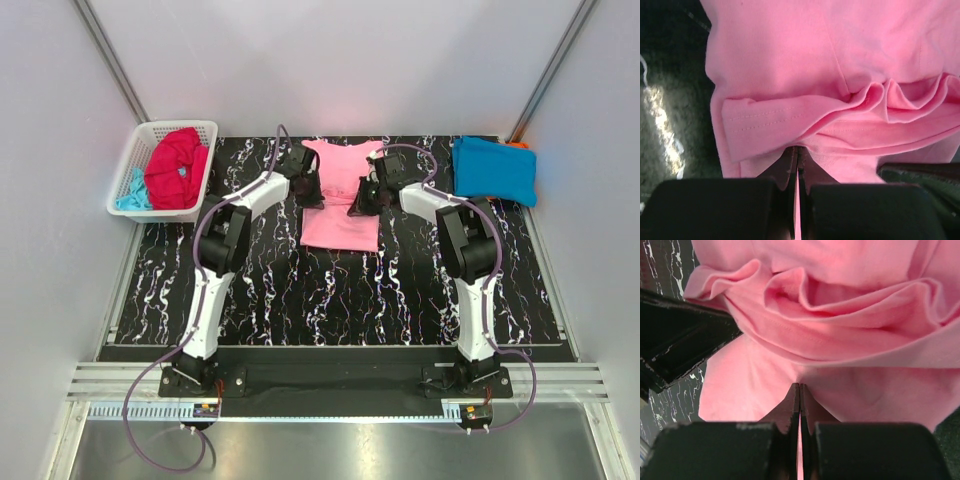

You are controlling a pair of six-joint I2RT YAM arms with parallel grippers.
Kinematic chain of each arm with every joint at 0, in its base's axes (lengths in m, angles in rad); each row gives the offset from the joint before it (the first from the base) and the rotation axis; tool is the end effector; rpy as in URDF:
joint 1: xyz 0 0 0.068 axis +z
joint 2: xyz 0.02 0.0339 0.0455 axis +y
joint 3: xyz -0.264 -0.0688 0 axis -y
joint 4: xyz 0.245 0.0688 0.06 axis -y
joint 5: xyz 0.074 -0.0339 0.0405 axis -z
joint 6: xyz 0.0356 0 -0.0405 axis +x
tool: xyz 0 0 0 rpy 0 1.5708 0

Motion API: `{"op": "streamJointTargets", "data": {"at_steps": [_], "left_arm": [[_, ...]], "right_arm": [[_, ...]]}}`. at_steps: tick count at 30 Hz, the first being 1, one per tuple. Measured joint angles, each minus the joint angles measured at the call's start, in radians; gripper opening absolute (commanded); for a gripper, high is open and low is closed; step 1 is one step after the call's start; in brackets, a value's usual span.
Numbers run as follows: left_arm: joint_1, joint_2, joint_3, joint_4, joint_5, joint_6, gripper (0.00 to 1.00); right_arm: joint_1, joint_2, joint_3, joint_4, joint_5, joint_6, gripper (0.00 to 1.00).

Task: Fold and stack the t-shirts
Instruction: Fold the tshirt

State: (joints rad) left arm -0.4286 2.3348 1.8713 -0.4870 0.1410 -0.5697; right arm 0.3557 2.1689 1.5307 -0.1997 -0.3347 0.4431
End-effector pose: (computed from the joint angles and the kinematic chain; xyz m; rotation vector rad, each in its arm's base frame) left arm 0.4637 -0.2174 0.1594 -0.1249 2.6040 -0.5614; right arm 0.4395 0.1757 0.1539 -0.0524 2.4918 0.7583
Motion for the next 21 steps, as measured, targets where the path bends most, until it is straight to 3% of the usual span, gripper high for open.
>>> {"op": "streamJointTargets", "data": {"at_steps": [8,21], "left_arm": [[0.003,0.058,0.116,-0.019,-0.021,0.002,0.00],[0.045,0.122,0.238,-0.027,-0.054,0.013,0.00]], "right_arm": [[0.002,0.012,0.034,-0.015,0.029,-0.005,0.00],[-0.080,0.175,0.313,-0.072,0.085,-0.023,0.00]]}}
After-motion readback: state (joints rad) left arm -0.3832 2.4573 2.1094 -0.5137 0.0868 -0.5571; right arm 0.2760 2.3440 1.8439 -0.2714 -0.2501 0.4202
